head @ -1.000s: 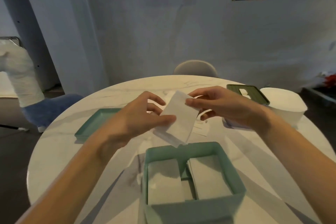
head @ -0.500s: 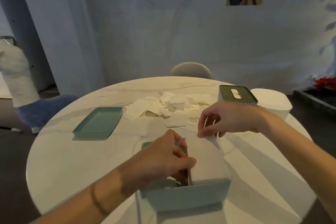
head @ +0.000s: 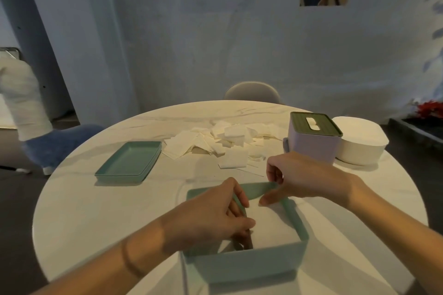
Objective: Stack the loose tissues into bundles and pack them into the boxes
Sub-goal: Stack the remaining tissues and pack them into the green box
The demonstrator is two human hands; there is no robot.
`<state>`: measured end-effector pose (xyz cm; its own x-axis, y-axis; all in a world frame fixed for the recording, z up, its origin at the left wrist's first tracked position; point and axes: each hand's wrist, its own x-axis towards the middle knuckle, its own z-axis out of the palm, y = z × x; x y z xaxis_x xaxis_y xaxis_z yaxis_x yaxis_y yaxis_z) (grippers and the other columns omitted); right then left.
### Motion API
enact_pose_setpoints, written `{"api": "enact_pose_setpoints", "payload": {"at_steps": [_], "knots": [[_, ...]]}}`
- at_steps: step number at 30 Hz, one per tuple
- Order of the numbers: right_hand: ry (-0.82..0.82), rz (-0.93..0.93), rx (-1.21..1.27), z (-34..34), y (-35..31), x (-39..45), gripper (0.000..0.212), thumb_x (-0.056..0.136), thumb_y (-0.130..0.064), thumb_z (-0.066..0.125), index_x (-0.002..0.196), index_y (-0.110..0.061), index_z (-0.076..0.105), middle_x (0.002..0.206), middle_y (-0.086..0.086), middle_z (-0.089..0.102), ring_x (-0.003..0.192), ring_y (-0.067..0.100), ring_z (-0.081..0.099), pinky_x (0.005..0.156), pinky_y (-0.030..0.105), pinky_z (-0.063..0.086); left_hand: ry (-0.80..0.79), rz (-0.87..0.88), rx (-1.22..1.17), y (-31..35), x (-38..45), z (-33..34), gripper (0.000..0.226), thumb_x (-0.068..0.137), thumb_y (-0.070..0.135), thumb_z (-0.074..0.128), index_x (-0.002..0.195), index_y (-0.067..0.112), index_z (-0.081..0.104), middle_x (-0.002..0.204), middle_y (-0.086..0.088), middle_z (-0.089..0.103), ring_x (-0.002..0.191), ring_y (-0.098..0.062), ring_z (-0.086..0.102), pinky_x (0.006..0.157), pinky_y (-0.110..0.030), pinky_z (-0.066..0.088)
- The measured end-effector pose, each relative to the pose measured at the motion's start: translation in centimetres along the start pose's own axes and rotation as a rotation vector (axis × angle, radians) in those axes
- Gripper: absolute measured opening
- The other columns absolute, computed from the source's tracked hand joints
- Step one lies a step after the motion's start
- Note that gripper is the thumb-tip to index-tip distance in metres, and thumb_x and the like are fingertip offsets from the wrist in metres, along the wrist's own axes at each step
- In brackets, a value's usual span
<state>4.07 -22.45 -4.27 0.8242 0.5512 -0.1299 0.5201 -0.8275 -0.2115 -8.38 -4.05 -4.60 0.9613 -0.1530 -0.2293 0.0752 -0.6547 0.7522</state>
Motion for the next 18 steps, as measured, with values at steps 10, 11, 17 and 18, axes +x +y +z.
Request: {"api": "enact_pose_setpoints", "payload": {"at_steps": [10,11,17,18], "knots": [[0.317,-0.158,0.211,-0.1,3.1,5.7,0.018,0.089,-0.036,0.076,0.101,-0.025,0.067,0.097,-0.011,0.068,0.084,0.013,0.067,0.08,0.028,0.059,0.187,0.126,-0.064,-0.2,4.7,-5.5,0.019,0.094,0.027,0.074,0.104,0.015,0.064,0.086,0.001,0.078,0.074,-0.016,0.076,0.078,-0.03,0.061],[0.331,-0.186,0.194,0.5,3.4,6.9,0.019,0.088,-0.032,0.078,0.103,-0.026,0.067,0.1,-0.01,0.068,0.087,0.014,0.067,0.079,0.024,0.058,0.229,0.118,-0.101,-1.0,6.2,-6.0,0.017,0.095,0.024,0.073,0.104,0.012,0.065,0.084,0.001,0.078,0.073,-0.016,0.076,0.074,-0.027,0.061],[0.385,-0.23,0.0,3.4,2.3,12.1,0.031,0.085,-0.041,0.078,0.114,-0.034,0.071,0.126,-0.011,0.063,0.105,0.013,0.06,0.091,0.031,0.053,0.537,0.114,-0.136,-5.3,14.4,-6.6,0.007,0.097,0.015,0.069,0.102,0.013,0.066,0.09,-0.002,0.075,0.065,-0.008,0.07,0.067,-0.021,0.06],[0.409,-0.232,-0.01,3.6,2.3,12.7,0.024,0.085,-0.042,0.077,0.109,-0.036,0.073,0.124,-0.012,0.064,0.101,0.012,0.059,0.088,0.03,0.053,0.571,0.14,-0.123,-5.7,15.3,-6.5,0.007,0.096,0.016,0.07,0.103,0.014,0.067,0.092,0.0,0.074,0.069,-0.009,0.071,0.069,-0.022,0.06]]}}
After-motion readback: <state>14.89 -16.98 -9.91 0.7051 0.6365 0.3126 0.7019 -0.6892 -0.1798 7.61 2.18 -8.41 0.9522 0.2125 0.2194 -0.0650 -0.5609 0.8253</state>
